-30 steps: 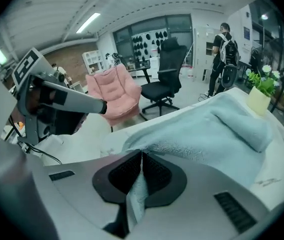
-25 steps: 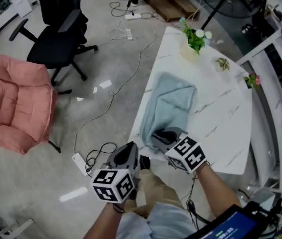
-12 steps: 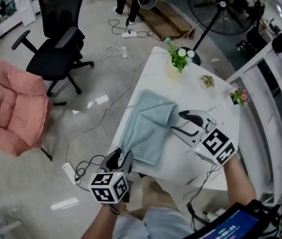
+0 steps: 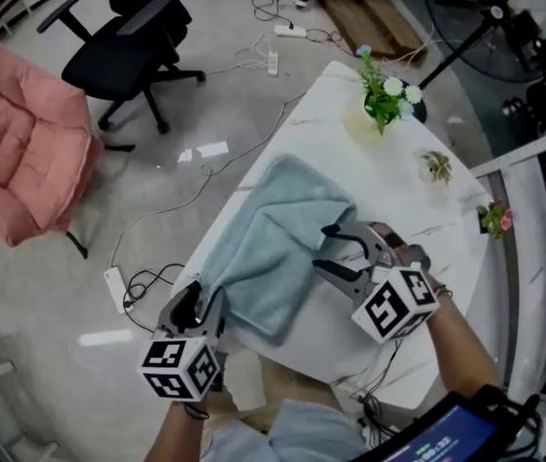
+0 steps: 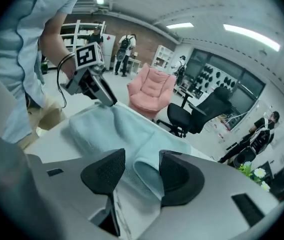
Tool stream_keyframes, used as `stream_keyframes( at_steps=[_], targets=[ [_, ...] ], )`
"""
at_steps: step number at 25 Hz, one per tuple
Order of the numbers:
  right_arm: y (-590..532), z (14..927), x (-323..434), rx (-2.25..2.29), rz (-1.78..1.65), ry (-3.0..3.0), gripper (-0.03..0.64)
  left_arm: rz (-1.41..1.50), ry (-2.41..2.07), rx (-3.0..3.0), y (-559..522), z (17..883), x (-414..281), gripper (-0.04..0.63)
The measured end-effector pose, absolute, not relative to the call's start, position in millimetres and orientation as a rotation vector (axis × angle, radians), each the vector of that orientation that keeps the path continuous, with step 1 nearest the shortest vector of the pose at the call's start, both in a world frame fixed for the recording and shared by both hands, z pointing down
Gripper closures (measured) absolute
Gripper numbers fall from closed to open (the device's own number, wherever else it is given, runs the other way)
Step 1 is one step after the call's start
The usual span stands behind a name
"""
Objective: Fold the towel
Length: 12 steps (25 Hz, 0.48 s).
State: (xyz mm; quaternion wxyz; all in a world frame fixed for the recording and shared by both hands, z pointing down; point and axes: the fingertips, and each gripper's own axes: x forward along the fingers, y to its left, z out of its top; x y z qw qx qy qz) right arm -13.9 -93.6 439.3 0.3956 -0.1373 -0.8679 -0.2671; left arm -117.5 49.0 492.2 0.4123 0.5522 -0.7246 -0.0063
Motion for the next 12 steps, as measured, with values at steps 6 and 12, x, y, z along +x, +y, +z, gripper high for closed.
stream_keyframes(
  at_steps=[6, 12],
  targets=[
    [-108.8, 463.9, -16.2, -0.408, -0.812, -2.147, 0.453, 0.083, -1.866, 1.358, 50.3, 500.8, -120.7, 0.482],
    [-128.9, 439.2, -36.1, -0.363, -0.528, -2.352, 0.571, 0.125, -1.862, 1.336, 49.3, 505.9, -123.5, 0.528]
  ],
)
